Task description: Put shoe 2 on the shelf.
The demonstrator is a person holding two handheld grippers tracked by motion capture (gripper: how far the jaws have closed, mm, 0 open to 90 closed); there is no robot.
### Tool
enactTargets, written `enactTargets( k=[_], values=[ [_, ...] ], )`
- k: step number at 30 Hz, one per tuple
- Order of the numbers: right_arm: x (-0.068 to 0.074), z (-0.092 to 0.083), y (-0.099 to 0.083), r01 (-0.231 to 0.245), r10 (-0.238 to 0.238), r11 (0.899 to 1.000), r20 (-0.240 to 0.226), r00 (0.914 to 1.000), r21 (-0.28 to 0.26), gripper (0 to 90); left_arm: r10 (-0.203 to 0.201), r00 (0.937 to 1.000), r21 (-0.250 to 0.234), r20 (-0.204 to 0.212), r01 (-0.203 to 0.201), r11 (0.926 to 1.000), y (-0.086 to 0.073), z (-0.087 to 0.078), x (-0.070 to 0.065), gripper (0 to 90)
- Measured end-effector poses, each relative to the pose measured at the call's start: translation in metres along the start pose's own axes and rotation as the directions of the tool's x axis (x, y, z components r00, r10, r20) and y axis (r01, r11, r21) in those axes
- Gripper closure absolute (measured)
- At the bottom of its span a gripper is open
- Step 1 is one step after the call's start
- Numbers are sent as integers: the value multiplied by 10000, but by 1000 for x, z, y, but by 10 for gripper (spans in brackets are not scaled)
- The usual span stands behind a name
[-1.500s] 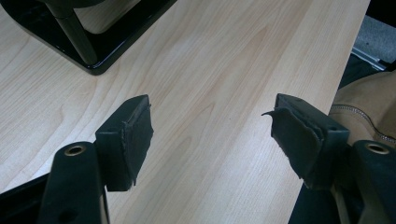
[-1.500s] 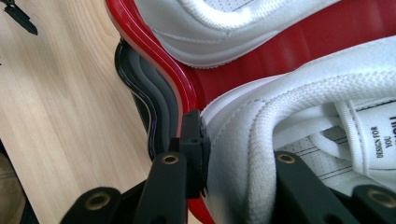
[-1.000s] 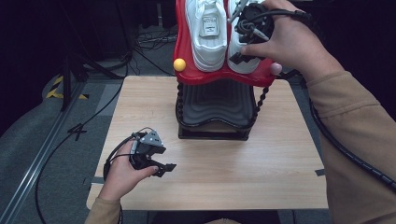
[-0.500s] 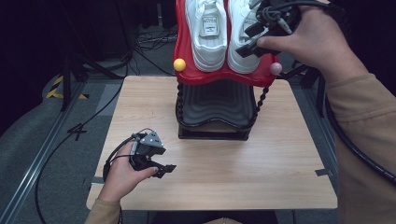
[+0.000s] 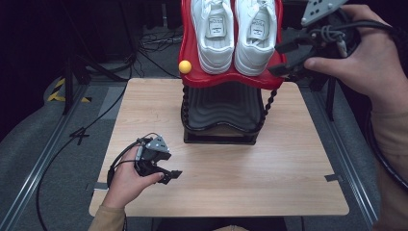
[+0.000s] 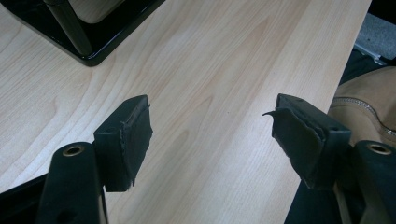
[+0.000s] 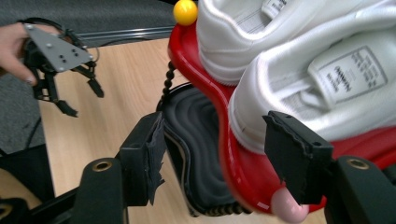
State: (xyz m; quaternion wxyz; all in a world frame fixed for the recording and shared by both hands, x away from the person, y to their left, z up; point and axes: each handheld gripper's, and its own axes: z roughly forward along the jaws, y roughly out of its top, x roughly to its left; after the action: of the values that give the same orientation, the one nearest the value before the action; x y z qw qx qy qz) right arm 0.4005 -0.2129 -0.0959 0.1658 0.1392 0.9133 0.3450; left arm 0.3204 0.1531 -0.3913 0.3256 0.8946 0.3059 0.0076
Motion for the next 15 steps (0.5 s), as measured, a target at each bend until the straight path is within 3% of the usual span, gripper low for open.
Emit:
enactTargets(
  k=[8, 15],
  values=[
    [10, -11, -30, -427, 423, 9990, -370, 9984, -111, 388, 79, 9999, 10, 124, -79, 10000, 6, 4, 1, 290],
    [13, -8, -54, -621, 613, 9980, -547, 9966, -135, 387, 130, 9998, 32, 126, -131, 9999, 7, 6, 2, 290]
  ],
)
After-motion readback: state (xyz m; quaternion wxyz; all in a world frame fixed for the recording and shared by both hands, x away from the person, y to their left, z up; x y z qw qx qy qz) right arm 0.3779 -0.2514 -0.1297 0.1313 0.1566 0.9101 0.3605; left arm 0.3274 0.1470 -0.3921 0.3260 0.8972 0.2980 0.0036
